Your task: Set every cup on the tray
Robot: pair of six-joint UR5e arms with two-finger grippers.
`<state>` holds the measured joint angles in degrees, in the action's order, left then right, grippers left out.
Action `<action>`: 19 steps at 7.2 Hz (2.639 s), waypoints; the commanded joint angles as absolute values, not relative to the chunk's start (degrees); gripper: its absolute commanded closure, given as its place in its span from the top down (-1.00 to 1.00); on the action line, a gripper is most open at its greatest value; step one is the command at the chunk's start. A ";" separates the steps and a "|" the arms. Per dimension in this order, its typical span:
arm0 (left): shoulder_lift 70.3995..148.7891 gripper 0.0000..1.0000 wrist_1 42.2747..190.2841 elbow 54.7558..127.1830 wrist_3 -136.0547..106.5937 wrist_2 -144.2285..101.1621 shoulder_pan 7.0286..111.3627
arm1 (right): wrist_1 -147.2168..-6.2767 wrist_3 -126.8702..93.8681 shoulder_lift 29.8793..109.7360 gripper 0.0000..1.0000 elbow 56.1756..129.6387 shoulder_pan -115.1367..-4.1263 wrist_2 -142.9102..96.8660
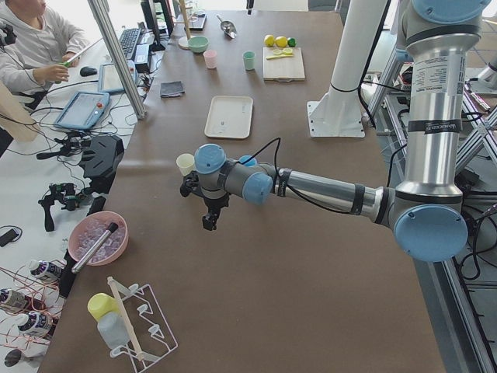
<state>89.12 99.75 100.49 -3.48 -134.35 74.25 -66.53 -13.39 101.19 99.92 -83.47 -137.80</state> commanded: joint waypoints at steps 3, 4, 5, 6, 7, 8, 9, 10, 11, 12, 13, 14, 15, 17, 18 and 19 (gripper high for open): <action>89.12 0.96 99.84 101.95 -3.60 -134.39 74.18 | -65.92 -18.62 100.20 1.00 100.02 -80.43 -137.81; 89.30 0.96 100.28 102.04 -3.60 -134.38 74.18 | -65.05 -19.94 100.20 1.00 100.02 -79.55 -137.81; 89.30 0.96 101.76 101.17 -3.60 -134.47 74.18 | -64.95 -23.61 99.33 1.00 100.28 -77.71 -137.73; 88.77 0.96 102.04 101.86 -3.60 -134.56 74.27 | -64.95 -27.04 97.92 1.00 100.46 -75.52 -137.72; 88.51 0.96 102.22 102.91 -3.52 -134.65 74.44 | -64.95 -30.29 96.69 1.00 100.72 -73.32 -137.72; 88.51 0.96 102.74 103.62 -3.60 -134.65 74.44 | -64.95 -35.37 94.94 1.00 101.68 -70.08 -137.29; 88.51 0.96 103.96 103.54 -3.78 -134.47 74.44 | -64.95 -41.42 93.36 1.00 102.65 -67.18 -137.20; 88.59 0.96 103.97 103.01 -3.78 -134.47 74.44 | -64.95 -44.96 91.25 1.00 103.00 -63.93 -135.37; 88.77 0.96 103.97 102.83 -3.78 -134.47 74.44 | -64.69 -48.92 90.36 1.00 103.01 -59.98 -132.13; 88.94 0.96 103.97 102.75 -3.78 -134.39 74.44 | -64.60 -52.52 88.79 1.00 102.57 -56.98 -129.84; 89.03 0.96 103.97 102.66 -3.87 -134.38 74.44 | -64.60 -52.65 88.68 0.98 102.05 -54.69 -129.21; 89.29 0.96 104.06 102.57 -6.65 -134.38 74.36 | -64.60 -52.65 88.68 0.95 101.78 -52.93 -129.11; 89.47 0.96 104.15 102.57 -8.42 -134.38 74.27 | -64.51 -52.65 88.68 0.87 101.43 -52.30 -128.94; 89.39 0.96 104.15 102.04 -8.44 -134.38 74.27 | -64.60 -52.47 88.68 0.12 100.21 -52.21 -129.20; 89.30 0.96 104.24 102.30 -8.52 -134.38 74.27 | -64.86 -52.73 87.90 -0.83 98.89 -51.95 -130.33; 89.30 0.96 104.24 102.22 -8.70 -134.30 74.27 | -64.95 -52.56 87.63 -1.00 98.44 -51.94 -131.04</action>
